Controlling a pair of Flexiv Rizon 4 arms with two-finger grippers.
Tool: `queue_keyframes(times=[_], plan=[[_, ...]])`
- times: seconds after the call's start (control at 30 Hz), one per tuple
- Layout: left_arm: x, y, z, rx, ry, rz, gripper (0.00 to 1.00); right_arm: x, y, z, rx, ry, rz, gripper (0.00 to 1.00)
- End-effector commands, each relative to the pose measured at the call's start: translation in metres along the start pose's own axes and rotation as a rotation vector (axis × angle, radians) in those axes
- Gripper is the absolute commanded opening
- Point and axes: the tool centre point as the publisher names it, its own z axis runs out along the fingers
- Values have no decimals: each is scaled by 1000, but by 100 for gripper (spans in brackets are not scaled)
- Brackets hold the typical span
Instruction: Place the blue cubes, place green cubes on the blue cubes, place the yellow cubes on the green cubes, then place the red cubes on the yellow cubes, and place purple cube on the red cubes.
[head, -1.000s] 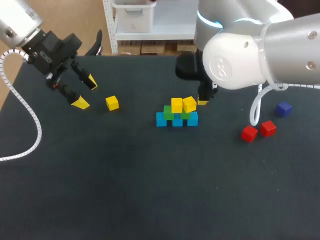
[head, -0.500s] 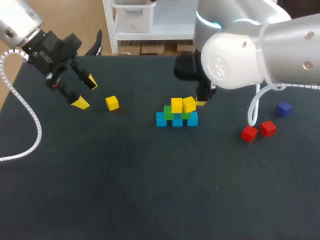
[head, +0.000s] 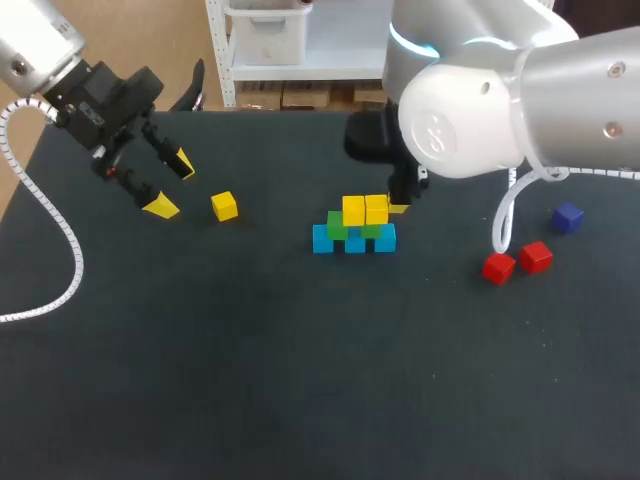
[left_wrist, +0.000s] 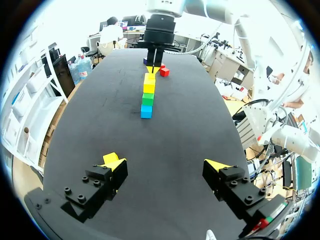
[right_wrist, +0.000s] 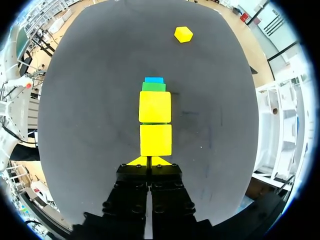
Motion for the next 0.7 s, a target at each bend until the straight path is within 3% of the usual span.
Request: queue_keyframes(times=[0.03, 0.7], plan=[[0, 1, 0, 1, 0, 2, 100, -2, 0, 0, 1, -2, -3, 0], [0, 1, 0, 1, 0, 2, 100, 15, 1, -5, 32, -1, -5, 0]])
